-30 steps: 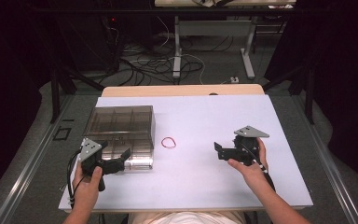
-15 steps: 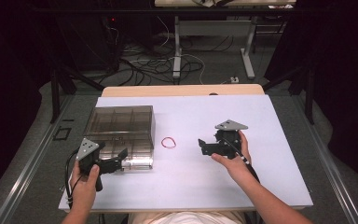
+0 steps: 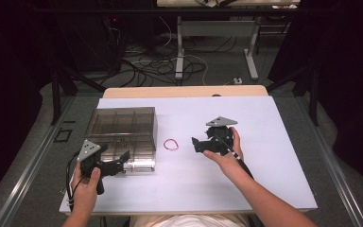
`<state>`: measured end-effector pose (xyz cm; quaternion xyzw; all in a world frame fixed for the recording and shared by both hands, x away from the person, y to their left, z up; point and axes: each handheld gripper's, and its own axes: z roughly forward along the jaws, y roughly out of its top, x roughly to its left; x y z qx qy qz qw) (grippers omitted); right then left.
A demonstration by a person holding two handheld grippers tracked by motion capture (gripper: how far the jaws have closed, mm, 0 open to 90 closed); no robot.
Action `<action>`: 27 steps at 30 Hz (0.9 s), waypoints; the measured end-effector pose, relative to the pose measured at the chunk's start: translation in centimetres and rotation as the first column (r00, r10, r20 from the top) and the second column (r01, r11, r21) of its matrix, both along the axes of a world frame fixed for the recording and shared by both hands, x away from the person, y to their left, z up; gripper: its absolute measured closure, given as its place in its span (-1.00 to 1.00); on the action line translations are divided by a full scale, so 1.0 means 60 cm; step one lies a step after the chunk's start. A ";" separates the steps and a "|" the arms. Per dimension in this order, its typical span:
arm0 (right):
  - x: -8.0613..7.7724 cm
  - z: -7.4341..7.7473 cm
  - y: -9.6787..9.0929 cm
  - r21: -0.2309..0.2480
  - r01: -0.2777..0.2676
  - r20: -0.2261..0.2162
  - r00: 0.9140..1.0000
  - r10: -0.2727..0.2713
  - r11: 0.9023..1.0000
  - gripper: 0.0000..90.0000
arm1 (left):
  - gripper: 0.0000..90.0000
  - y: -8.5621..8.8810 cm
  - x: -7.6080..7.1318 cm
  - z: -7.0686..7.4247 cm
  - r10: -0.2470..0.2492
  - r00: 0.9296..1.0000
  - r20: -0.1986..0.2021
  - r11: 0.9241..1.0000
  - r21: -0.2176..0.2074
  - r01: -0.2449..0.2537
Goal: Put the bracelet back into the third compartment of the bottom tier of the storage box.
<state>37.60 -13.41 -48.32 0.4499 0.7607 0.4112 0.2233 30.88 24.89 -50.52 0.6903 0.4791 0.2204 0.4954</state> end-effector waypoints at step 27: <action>0.062 -0.014 0.079 -0.044 -0.039 -0.134 0.990 0.033 0.998 -0.39 | -0.92 -0.008 -0.001 0.000 -0.026 1.000 -0.005 1.000 0.017 0.026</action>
